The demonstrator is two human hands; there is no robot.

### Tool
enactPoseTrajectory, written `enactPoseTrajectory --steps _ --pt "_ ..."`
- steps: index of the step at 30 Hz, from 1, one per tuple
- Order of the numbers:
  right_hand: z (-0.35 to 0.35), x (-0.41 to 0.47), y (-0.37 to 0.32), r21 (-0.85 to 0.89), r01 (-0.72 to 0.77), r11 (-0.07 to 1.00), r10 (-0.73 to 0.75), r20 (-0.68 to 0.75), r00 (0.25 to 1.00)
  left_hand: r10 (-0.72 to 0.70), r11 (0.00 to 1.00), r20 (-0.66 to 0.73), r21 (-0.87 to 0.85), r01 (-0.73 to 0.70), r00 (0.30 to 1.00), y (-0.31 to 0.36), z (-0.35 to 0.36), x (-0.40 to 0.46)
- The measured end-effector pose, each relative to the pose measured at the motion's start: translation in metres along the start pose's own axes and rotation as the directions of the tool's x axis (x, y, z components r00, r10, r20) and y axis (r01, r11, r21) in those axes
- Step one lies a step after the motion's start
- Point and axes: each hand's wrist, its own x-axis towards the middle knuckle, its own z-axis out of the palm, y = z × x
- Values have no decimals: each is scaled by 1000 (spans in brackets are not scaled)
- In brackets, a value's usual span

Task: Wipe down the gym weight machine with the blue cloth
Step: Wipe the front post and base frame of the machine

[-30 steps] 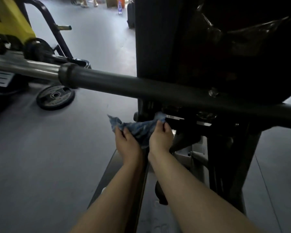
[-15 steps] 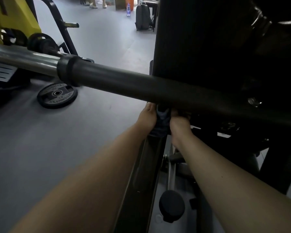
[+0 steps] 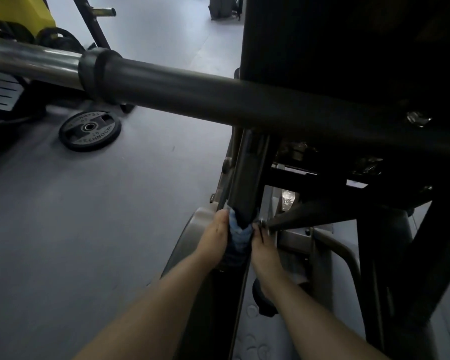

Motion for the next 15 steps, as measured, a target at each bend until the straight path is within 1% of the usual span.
enactPoseTrajectory --steps 2,3,4,6,8,11,14,15 --pt "5 -2 -1 67 -43 997 44 -26 999 32 998 14 45 -33 999 -4 3 -4" --pt "7 -1 -4 86 -52 995 55 -27 998 42 998 4 55 -42 999 0 2 -4" --pt "8 1 -10 84 -47 995 49 -25 998 81 994 -9 69 -80 997 9 1 -4" --pt "8 9 -25 81 12 997 -9 -38 999 183 976 1 121 -182 983 26 0 2" --pt "6 18 -48 88 78 993 -72 -66 995 250 957 9 147 -249 968 51 -1 10" --pt "-3 33 -95 157 134 978 -121 -92 988 244 964 35 103 -246 969 94 -3 23" --pt "-10 39 -133 242 69 968 -56 -59 997 210 976 37 42 -212 977 131 -6 31" --pt "-12 41 -139 257 43 965 -33 -43 999 201 978 35 50 -203 979 138 -6 35"
